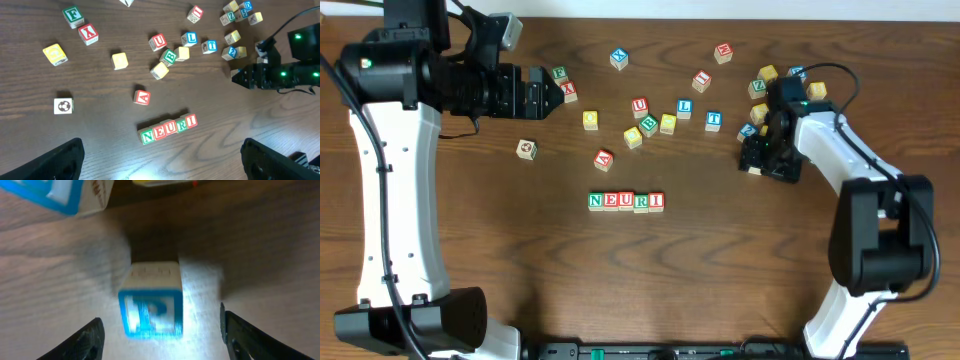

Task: Spell out NEURIPS
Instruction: 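Close the right gripper on the blue P block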

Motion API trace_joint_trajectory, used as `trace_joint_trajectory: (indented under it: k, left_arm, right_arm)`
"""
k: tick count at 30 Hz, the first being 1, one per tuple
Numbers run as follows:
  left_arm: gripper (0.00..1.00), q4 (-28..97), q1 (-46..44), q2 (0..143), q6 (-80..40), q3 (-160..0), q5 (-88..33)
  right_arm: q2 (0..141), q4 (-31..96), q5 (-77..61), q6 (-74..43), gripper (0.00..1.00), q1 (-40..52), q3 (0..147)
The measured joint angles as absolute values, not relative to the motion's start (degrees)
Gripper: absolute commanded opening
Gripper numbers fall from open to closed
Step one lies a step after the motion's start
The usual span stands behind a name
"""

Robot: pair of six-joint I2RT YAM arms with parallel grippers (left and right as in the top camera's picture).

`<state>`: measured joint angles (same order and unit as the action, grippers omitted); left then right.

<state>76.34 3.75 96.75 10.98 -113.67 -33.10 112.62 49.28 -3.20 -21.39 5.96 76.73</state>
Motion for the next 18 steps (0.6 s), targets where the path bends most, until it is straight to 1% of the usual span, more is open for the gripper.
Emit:
trace_joint_trajectory:
  k: [5,9,15,18]
  left_arm:
    - [0.98,76.31,3.75,96.75,10.98,-113.67,-33.08]
    - [0.98,76.31,3.75,96.75,10.98,-113.67,-33.1]
    - [0.98,76.31,3.75,96.75,10.98,-113.67,-33.1]
    - [0.98,76.31,3.75,96.75,10.98,-113.67,-33.1]
  right_arm:
    - [114.41,49.21,-3.14,-21.39,0.68,5.96,78.02]
    - [114.41,48.69,-2.59,-21.39,0.64,5.96,78.56]
    - [114.41,46.22,-1.67,-21.34,0.52,5.96,78.67]
    - [114.41,45.74,-1.54,-21.21,0.5,5.96,78.7]
